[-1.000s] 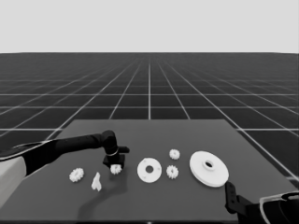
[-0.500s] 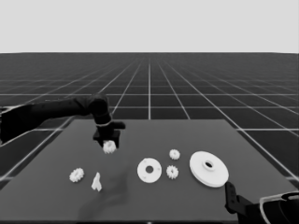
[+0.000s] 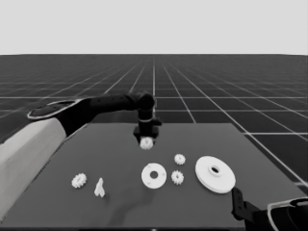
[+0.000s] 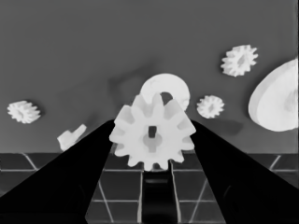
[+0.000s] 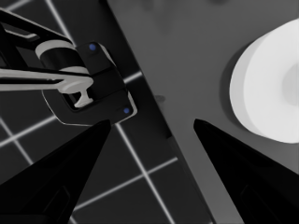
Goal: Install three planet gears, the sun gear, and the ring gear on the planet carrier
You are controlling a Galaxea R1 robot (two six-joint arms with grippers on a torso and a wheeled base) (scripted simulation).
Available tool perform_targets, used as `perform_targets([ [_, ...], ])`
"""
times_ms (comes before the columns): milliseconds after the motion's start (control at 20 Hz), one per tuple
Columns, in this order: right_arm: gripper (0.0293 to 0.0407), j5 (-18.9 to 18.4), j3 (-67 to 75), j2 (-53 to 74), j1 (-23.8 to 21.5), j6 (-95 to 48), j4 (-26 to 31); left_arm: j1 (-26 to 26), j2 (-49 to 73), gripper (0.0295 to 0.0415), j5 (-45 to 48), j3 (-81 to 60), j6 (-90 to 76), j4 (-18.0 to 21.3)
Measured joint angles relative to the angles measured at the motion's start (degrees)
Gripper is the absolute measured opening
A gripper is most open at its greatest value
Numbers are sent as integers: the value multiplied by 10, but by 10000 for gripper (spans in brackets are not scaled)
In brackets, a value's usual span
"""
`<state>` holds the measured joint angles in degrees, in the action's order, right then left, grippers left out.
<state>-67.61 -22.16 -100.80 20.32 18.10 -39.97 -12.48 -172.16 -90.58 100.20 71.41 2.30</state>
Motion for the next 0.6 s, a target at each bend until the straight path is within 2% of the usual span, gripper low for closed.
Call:
perform_targets([
  [250,385,0,0,0,0,0,0,0,-21,313,0,32,-10,0],
  [300,385,0,0,0,0,0,0,66,-20,313,26,30,-9,-77],
  [350,385,0,0,0,0,0,0,125,-26,313,43,49,-19,-123],
  [450,385,0,0,0,0,0,0,175,-40,313,65,93,-44,-161],
  [600,385,0,0,0,0,0,0,191,-49,312,77,120,-59,-175],
])
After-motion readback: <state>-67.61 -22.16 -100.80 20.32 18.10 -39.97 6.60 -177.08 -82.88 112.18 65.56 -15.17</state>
